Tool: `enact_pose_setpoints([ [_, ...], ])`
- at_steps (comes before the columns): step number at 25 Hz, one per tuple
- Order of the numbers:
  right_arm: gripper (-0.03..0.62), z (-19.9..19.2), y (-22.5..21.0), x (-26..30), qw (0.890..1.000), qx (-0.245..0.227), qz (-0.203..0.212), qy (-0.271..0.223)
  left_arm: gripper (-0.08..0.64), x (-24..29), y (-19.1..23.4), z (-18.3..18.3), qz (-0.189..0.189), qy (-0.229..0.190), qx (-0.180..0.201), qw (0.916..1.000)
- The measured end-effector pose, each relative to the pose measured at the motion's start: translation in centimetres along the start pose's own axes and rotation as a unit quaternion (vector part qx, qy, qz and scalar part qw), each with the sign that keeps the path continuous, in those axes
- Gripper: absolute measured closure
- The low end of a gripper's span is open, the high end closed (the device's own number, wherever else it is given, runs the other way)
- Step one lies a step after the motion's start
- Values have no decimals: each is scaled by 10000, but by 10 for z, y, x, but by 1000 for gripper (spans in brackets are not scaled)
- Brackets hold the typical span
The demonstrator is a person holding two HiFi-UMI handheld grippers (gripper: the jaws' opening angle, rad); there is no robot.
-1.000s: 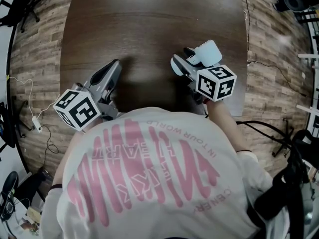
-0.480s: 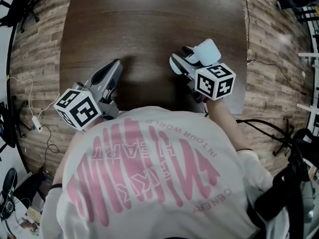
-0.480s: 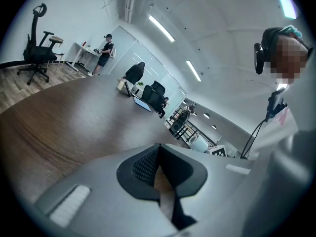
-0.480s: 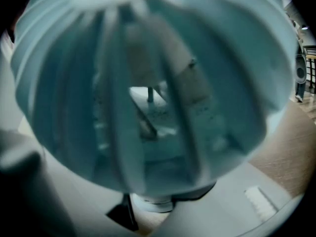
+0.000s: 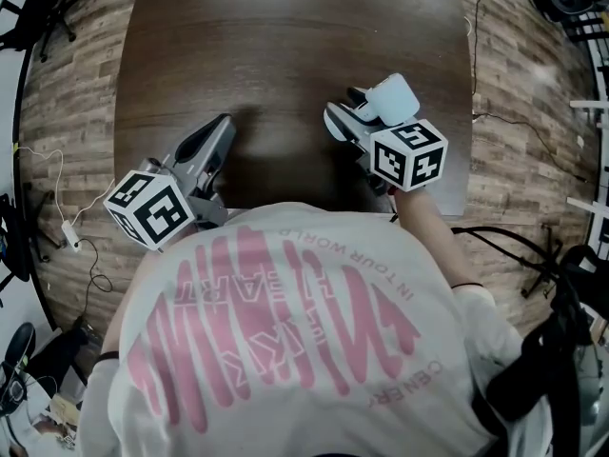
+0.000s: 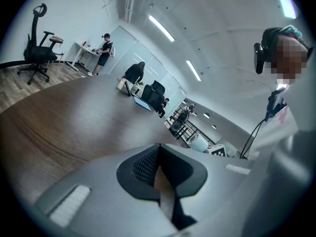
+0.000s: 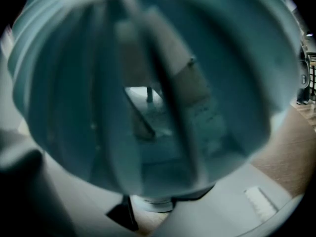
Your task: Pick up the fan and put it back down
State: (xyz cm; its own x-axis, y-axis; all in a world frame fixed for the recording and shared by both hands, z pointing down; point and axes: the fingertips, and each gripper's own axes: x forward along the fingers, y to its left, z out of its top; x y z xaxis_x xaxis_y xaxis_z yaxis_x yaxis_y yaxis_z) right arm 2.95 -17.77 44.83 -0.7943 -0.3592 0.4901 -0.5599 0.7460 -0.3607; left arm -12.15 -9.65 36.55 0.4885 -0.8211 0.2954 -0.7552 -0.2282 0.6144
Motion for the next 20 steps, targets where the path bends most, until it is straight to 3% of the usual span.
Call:
enact_pose_setpoints([
  [20, 383, -2, 7, 5, 9996, -274, -8, 100, 545, -2, 1, -3, 25, -22, -17, 10000],
])
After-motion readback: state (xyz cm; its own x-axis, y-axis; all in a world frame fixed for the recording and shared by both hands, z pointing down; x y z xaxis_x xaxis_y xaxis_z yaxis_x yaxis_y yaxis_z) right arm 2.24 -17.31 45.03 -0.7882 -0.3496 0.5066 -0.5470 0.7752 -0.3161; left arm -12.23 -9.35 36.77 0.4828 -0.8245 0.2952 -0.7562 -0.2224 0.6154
